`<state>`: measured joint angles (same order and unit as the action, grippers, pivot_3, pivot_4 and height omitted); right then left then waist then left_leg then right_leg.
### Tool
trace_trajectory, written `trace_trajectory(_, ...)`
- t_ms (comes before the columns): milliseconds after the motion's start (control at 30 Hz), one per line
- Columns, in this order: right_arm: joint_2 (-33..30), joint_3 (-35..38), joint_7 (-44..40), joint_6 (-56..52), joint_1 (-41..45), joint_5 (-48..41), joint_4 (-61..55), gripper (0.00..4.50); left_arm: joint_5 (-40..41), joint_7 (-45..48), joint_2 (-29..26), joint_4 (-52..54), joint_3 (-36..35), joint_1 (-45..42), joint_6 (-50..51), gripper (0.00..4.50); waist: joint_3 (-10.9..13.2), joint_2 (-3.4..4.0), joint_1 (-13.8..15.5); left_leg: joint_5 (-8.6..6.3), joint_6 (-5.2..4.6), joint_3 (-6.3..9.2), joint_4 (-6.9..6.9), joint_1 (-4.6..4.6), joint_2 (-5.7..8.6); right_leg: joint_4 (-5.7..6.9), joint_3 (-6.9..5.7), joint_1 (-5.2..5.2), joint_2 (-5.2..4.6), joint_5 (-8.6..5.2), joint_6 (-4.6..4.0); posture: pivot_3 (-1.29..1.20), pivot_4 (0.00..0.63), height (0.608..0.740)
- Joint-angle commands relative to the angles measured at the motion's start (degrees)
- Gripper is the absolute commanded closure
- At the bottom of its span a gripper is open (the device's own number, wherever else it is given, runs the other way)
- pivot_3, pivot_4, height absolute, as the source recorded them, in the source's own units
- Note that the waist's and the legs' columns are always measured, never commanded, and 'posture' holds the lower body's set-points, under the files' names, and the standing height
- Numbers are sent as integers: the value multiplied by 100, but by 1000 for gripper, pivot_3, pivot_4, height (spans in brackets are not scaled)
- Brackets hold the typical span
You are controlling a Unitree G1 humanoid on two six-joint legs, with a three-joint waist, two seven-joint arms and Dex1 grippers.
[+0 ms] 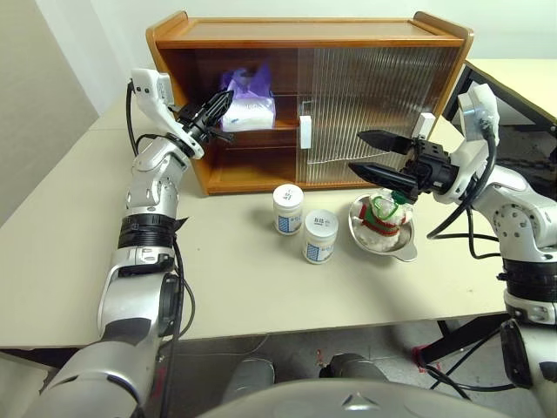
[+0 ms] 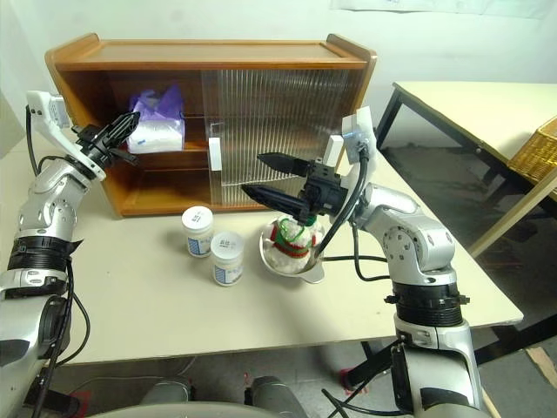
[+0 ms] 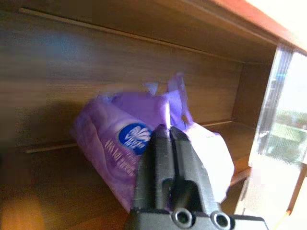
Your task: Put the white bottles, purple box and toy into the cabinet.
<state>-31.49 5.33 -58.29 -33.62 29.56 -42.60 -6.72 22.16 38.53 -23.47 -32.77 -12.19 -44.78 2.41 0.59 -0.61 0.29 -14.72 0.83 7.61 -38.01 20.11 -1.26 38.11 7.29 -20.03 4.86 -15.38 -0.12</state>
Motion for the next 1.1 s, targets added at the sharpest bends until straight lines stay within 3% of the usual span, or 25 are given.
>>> trace_trajectory(33,12,-11,31,11,29,19,-105,0,-64,101,59,-104,61,-134,-39,2861,3,-3,-19,0,0,-1,0,1,1,0,0,0,-1,0,0,-41,0,740)
trace_trajectory(300,35,-22,12,41,20,29,-93,0,-1,95,85,298,15,74,50,57,3,-3,-68,-2,0,-12,8,46,1,-23,-12,-41,-1,2,18,-35,0,740)
trace_trajectory(533,28,-30,-13,27,3,30,-98,0,385,-34,191,1523,-163,555,314,23,3,-4,-65,-2,0,-22,1,66,7,-29,-15,-53,0,8,67,-34,0,740)
trace_trajectory(767,16,-41,-35,21,-21,42,-89,0,851,-154,320,2579,-277,1023,554,23,3,-4,-65,-3,-1,-22,-2,54,8,-30,-16,-41,1,6,56,-29,0,740)
trace_trajectory(967,-11,-31,-31,-6,-37,29,-118,0,1153,10,226,3560,37,1824,1287,23,3,-4,-65,-3,-2,-23,-4,47,11,-30,-16,-34,0,6,33,-29,0,740)
trace_trajectory(1100,-22,-30,-30,-15,-28,25,-110,0,1143,-38,220,3635,96,1965,1453,964,3,-4,-51,-2,1,-21,-6,44,10,-29,-18,-34,0,21,22,-29,0,740)
